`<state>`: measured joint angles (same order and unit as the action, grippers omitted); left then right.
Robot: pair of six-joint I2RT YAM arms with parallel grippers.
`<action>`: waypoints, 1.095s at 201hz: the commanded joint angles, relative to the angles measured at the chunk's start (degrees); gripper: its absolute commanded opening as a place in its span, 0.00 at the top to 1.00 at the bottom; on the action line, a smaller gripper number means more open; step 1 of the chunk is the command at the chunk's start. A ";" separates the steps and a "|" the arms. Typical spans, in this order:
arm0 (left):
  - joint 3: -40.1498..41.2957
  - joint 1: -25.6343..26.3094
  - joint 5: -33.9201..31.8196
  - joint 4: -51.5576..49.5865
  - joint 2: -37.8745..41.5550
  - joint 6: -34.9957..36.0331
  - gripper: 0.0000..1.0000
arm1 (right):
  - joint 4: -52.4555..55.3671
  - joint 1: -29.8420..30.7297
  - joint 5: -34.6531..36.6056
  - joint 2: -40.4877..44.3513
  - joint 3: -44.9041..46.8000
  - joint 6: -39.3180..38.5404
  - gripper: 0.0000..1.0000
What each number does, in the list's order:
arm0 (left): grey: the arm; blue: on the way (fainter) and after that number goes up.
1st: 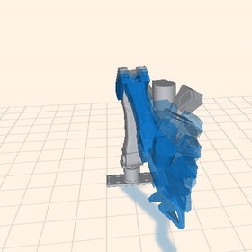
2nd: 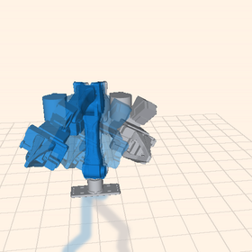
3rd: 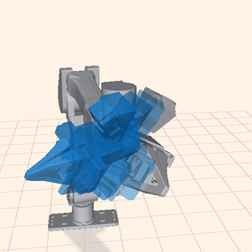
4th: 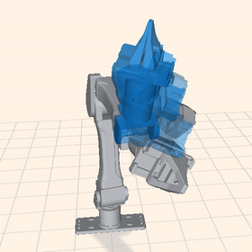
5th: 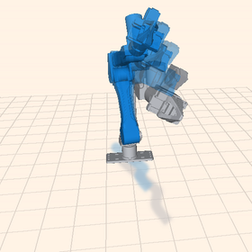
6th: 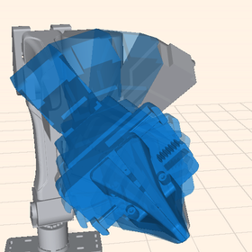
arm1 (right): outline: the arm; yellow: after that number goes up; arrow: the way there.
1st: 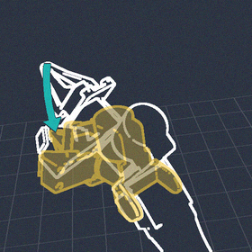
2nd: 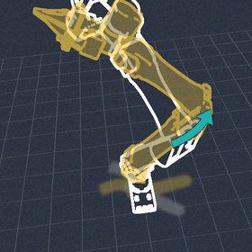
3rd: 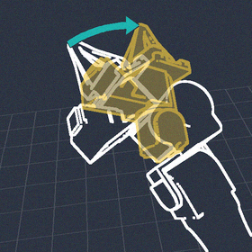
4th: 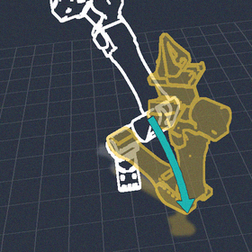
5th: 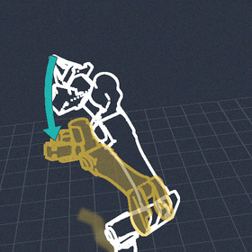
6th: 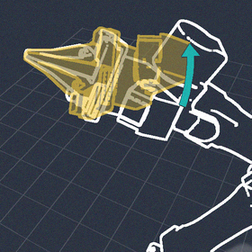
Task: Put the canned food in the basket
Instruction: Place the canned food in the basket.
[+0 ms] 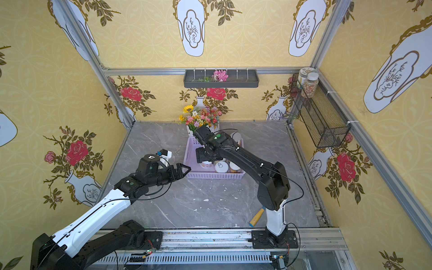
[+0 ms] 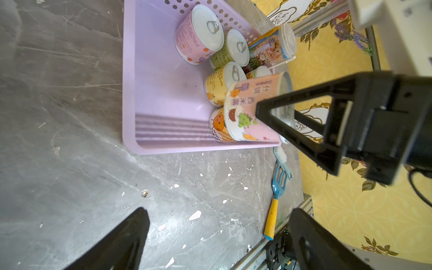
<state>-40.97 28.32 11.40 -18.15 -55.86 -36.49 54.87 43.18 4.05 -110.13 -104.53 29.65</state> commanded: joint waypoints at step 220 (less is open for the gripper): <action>0.61 -6.52 0.29 -6.24 3.07 4.10 0.00 | 4.53 -2.52 5.03 -24.30 -23.61 -3.00 0.48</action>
<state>-40.38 21.80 12.12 -23.44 -53.19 -33.41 58.81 40.62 6.81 -134.08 -127.57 25.71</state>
